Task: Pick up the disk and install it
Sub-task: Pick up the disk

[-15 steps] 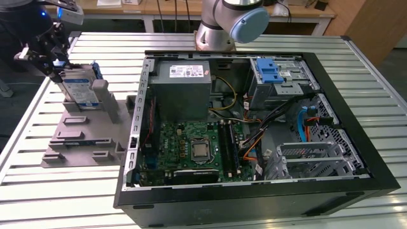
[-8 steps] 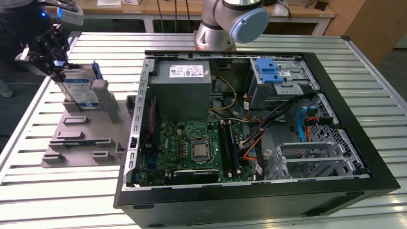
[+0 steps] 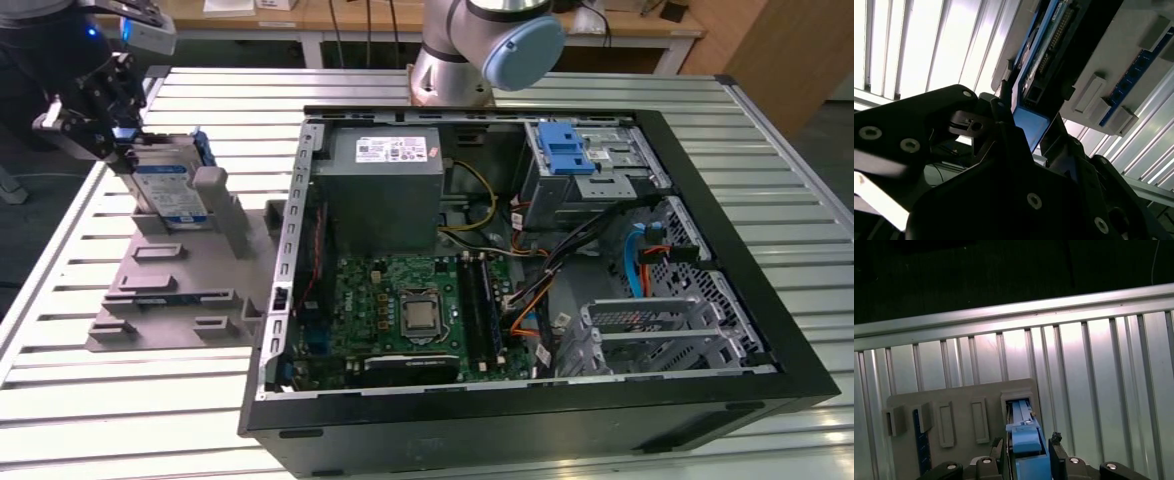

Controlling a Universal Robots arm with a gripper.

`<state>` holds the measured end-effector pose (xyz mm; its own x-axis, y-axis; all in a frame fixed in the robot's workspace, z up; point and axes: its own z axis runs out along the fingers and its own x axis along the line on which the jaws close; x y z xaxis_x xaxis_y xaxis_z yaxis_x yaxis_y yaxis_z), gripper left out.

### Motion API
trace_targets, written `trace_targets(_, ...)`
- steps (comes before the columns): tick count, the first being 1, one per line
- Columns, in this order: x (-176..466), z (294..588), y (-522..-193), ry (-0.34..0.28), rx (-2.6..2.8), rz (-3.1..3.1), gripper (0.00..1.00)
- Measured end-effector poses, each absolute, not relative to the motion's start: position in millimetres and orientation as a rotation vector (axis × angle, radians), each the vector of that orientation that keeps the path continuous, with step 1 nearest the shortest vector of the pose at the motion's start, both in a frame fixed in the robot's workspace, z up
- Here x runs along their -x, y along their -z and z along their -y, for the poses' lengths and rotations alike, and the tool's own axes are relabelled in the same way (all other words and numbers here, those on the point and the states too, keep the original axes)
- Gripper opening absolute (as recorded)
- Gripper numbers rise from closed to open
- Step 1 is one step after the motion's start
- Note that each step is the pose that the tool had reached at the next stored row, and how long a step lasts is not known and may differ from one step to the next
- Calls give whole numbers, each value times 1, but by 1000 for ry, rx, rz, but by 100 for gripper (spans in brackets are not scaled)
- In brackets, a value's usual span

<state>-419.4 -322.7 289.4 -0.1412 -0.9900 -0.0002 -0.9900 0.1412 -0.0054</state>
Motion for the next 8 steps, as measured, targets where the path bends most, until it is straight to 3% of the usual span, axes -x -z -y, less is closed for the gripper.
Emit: trace_targets(8,419,323,-289,6,2059,-2367,38)
